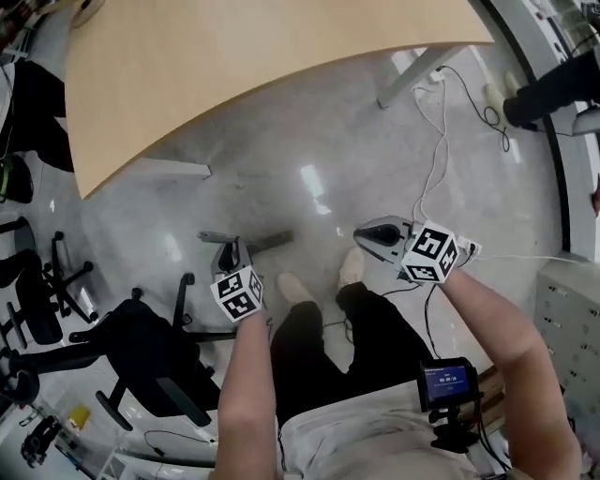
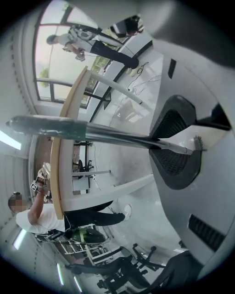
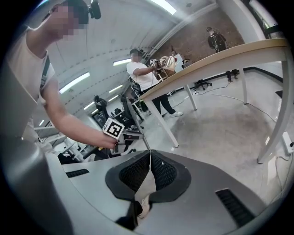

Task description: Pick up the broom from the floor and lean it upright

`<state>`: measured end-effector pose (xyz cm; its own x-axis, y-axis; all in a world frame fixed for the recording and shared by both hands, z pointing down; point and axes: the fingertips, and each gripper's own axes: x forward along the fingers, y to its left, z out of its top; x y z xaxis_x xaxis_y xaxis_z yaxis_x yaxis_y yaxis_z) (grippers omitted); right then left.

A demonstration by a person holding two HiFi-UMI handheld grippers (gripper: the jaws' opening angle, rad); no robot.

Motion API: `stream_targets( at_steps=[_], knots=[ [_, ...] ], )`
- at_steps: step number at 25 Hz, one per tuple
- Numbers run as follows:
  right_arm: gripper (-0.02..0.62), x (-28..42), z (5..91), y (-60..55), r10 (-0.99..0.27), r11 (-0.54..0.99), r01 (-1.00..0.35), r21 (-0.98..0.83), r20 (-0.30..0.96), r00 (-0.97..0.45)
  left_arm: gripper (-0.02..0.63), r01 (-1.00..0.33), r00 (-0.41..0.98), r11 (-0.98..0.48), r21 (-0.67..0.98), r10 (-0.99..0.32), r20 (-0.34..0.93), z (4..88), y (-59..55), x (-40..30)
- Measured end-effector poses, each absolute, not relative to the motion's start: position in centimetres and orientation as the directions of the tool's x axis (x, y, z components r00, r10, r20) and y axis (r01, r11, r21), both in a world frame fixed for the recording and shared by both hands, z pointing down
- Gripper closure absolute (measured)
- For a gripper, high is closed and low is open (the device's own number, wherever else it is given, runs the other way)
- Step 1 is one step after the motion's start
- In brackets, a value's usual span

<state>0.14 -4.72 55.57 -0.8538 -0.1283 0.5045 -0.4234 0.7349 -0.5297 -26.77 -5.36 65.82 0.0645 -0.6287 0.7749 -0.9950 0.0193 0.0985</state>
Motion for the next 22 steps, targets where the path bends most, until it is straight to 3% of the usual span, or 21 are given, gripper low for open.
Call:
stream_targets(
  at_steps=[7, 22],
  knots=[
    [0.577, 2.9, 56.2, -6.5, -0.136, 0.725, -0.441, -0.530, 0.517, -0.845, 0.529, -0.990, 0.041, 0.079, 0.115, -0.623, 0.781, 66.2, -11.8, -24.3],
    [0.577, 4.8, 58.6, -7.0, -0.136, 0.690, -0.487, -0.536, 0.564, -0.814, 0.529, -0.987, -0.032, 0.141, 0.081, -0.657, 0.753, 68.2, -20.8, -28.4]
  ],
)
